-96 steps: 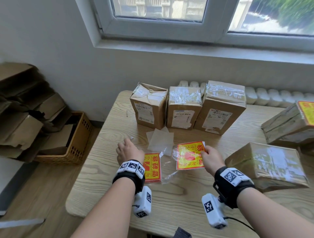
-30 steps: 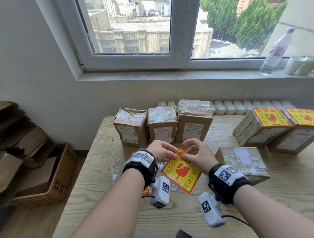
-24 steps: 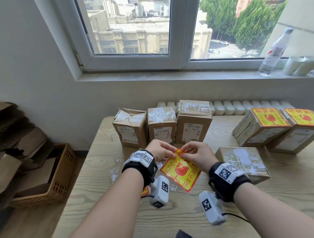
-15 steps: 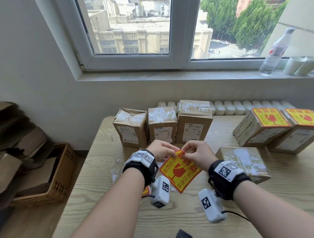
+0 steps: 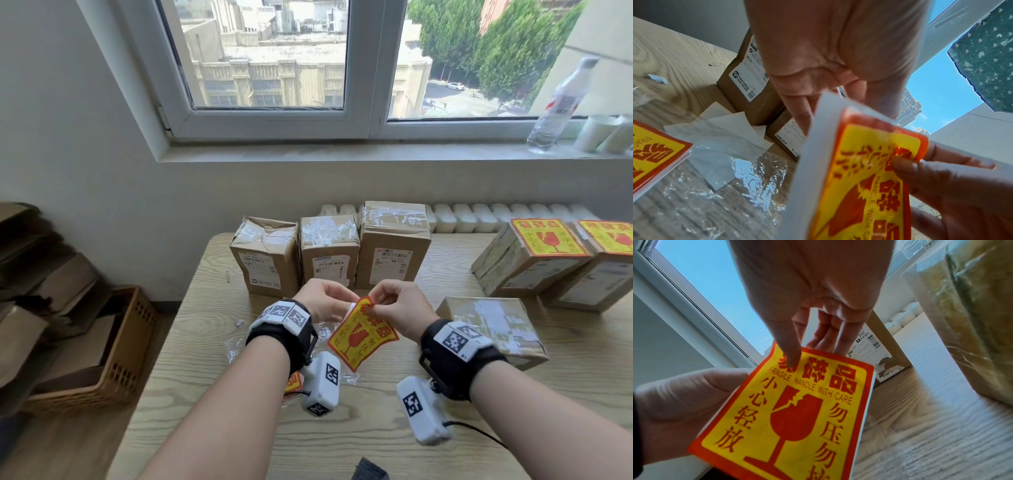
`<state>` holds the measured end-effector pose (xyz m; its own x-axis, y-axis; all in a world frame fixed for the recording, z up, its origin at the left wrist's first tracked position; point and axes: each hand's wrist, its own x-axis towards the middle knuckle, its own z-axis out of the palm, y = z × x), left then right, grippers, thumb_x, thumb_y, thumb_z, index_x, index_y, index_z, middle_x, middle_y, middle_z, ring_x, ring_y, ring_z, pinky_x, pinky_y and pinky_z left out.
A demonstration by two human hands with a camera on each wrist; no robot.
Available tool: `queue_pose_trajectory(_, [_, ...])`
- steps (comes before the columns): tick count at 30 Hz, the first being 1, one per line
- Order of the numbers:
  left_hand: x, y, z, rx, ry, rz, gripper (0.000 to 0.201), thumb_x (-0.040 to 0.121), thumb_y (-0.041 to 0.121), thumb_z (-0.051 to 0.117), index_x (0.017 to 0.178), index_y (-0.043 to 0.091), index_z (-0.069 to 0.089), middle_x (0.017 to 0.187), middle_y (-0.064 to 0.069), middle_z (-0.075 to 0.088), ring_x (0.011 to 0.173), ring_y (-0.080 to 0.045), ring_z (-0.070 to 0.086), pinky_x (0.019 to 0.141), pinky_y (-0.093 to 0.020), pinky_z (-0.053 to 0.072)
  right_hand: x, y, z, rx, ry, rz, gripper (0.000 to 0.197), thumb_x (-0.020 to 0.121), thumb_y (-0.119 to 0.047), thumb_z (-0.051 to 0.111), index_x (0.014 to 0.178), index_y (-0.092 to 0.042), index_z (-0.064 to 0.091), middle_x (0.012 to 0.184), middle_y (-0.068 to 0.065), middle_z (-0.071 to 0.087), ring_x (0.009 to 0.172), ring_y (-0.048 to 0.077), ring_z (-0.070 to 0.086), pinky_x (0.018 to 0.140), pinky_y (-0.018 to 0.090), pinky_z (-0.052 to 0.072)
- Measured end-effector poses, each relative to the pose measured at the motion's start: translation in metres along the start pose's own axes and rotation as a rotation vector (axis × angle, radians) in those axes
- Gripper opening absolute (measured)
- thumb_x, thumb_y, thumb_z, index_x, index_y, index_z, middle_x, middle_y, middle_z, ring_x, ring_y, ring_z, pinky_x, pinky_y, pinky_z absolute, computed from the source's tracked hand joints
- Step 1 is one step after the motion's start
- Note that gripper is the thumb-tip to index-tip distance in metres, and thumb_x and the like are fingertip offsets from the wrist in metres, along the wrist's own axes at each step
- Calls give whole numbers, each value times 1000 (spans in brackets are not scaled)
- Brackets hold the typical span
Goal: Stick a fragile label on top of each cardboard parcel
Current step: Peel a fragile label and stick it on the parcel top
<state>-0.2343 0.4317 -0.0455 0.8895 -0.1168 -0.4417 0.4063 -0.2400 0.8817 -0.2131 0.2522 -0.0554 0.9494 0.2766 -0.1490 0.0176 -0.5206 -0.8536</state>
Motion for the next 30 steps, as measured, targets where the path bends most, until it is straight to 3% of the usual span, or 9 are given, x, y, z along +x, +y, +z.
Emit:
queue_pose_trajectory(5, [-1, 3, 5, -67, -32, 1, 15, 79, 0, 74, 83, 10, 63, 76, -6, 66, 56, -8, 66, 52, -19, 54, 2, -2, 1, 4, -3, -1, 24, 72, -6, 78, 67, -22, 61, 74, 2, 63, 73, 20, 62, 67, 37, 56])
queue_pose_trajectory(9, [1, 4, 4, -31, 14, 6, 18, 78, 0, 74, 86, 14, 67, 78, -2, 67, 64, -8, 64, 51, -16, 53, 1, -3, 1, 14, -57, 35, 27, 75, -2, 75, 80, -22, 58, 78, -1, 62, 75, 18, 63, 63, 33, 54])
queue_pose_trajectory(12, [5, -1, 2, -48, 48, -23, 7, 80, 6, 74, 84, 11, 71, 79, -6, 68, 69, -14, 65, 68, -26, 58, -1, -3, 2, 11, -57, 42, 36, 76, 3, 72, 94, -26, 59, 80, 0, 60, 76, 17, 62, 62, 31, 53])
queue_pose_trajectory(15, [8, -6, 1, -75, 77, -37, 9, 84, 4, 68, 83, 11, 62, 87, -10, 62, 75, -19, 64, 81, -37, 58, 0, -2, 3, 30, -27, 36, 53, 74, 7, 70, 109, -30, 56, 85, 3, 57, 79, 15, 60, 63, 25, 53])
queue_pose_trajectory(17, [9, -9, -3, -68, 92, -45, 16, 83, 1, 67, 84, 13, 57, 90, -9, 61, 87, -26, 65, 86, -44, 57, 1, -3, 3, 37, 12, 43, 50, 74, 6, 71, 109, -27, 55, 86, 1, 58, 80, 13, 60, 61, 22, 52])
queue_pose_trajectory(19, [6, -12, -9, -20, 113, -54, 21, 81, -1, 69, 86, 15, 56, 94, -7, 63, 98, -27, 63, 88, -44, 55, 2, -3, 2, 35, 45, 56, 45, 75, 4, 71, 107, -23, 54, 87, 0, 60, 79, 11, 60, 61, 22, 50])
queue_pose_trajectory(24, [1, -31, -43, 102, 299, -133, 30, 78, 4, 73, 103, 15, 61, 102, -3, 65, 97, -24, 60, 83, -37, 50, 7, 3, 3, 15, 109, 105, 40, 76, 6, 70, 99, -21, 52, 92, 1, 61, 83, 11, 62, 60, 21, 51])
queue_pose_trajectory(28, [-6, -53, -79, 158, 467, -250, 22, 78, -3, 69, 87, 16, 62, 103, -9, 67, 98, -30, 63, 89, -42, 52, 13, 9, 5, -7, 178, 136, 34, 79, 3, 69, 96, -22, 54, 89, 1, 62, 86, 15, 62, 59, 24, 50])
queue_pose_trajectory(30, [-9, -61, -91, 167, 570, -311, 22, 81, -1, 64, 92, 18, 62, 102, -11, 66, 99, -33, 63, 90, -43, 53, 15, 9, 6, -24, 198, 143, 31, 80, 1, 68, 97, -21, 56, 89, -1, 63, 87, 14, 63, 59, 23, 49])
